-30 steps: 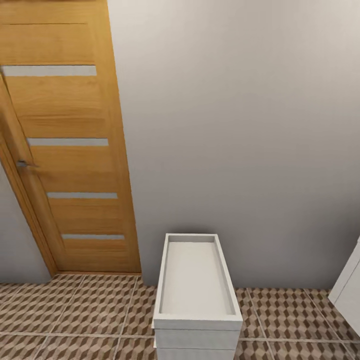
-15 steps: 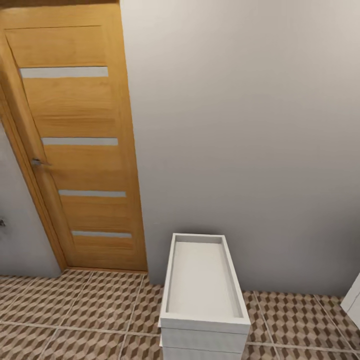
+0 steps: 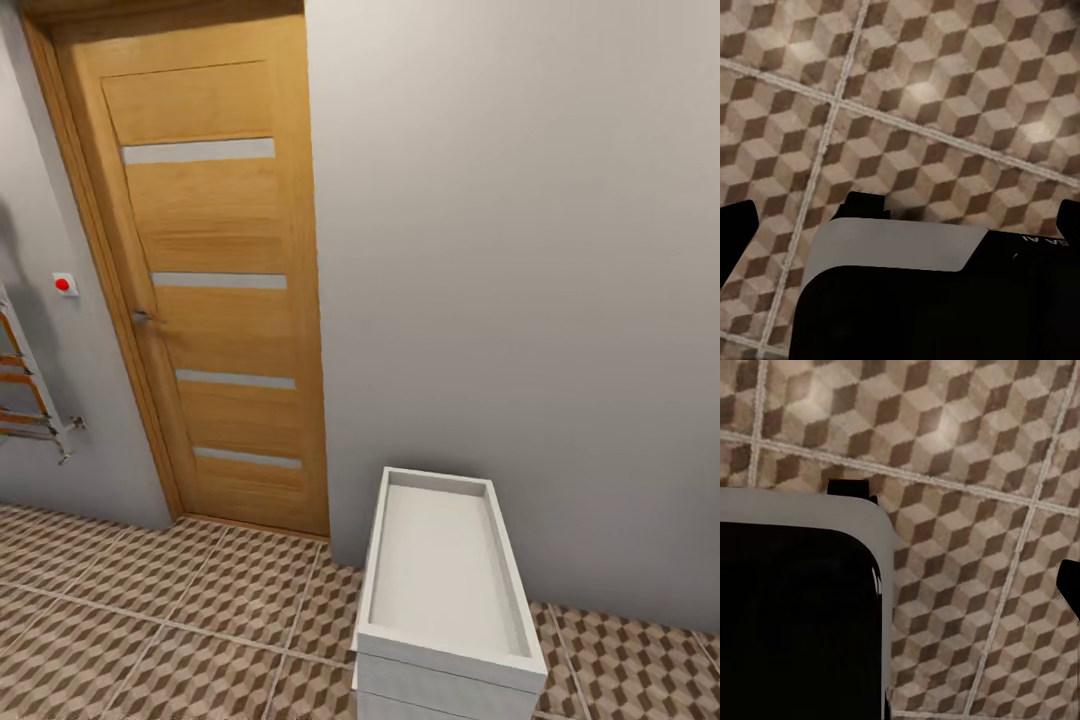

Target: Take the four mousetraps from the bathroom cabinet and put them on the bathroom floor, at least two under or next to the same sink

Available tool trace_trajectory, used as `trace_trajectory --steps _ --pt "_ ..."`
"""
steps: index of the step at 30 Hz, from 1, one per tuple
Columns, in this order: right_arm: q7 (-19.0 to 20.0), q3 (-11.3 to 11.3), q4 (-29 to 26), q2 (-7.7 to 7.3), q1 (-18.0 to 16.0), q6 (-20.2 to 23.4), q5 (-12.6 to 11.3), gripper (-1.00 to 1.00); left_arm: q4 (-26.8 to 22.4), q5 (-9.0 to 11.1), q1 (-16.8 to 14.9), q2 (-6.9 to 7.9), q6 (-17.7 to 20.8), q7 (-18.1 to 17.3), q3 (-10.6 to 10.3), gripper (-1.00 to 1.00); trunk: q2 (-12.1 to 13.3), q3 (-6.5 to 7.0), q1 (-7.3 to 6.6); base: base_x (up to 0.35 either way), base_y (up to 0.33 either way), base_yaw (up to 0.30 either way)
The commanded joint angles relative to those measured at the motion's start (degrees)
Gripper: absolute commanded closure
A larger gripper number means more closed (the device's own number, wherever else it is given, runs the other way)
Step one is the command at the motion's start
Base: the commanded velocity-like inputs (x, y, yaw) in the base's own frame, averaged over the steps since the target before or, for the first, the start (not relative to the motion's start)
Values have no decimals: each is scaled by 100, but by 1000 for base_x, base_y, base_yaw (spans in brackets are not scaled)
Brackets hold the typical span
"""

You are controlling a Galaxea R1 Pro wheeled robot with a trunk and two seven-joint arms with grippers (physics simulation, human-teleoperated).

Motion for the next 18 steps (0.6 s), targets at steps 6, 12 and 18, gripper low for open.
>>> trace_trajectory --steps 6,12,18 --pt "-22 -31 19 -1 -9 -37 60 -100 6 45 -5 -7 -19 19 -49 -100 -3 -6 0 0 0 288" --pt "-22 -31 19 -1 -10 -40 60 -100 6 45 -5 -8 -19 19 -49 -100 -3 -6 0 0 0 288" --pt "-22 -31 19 -1 -8 -41 60 -100 6 45 -5 -6 -19 19 -49 -100 -3 -6 0 0 0 289"
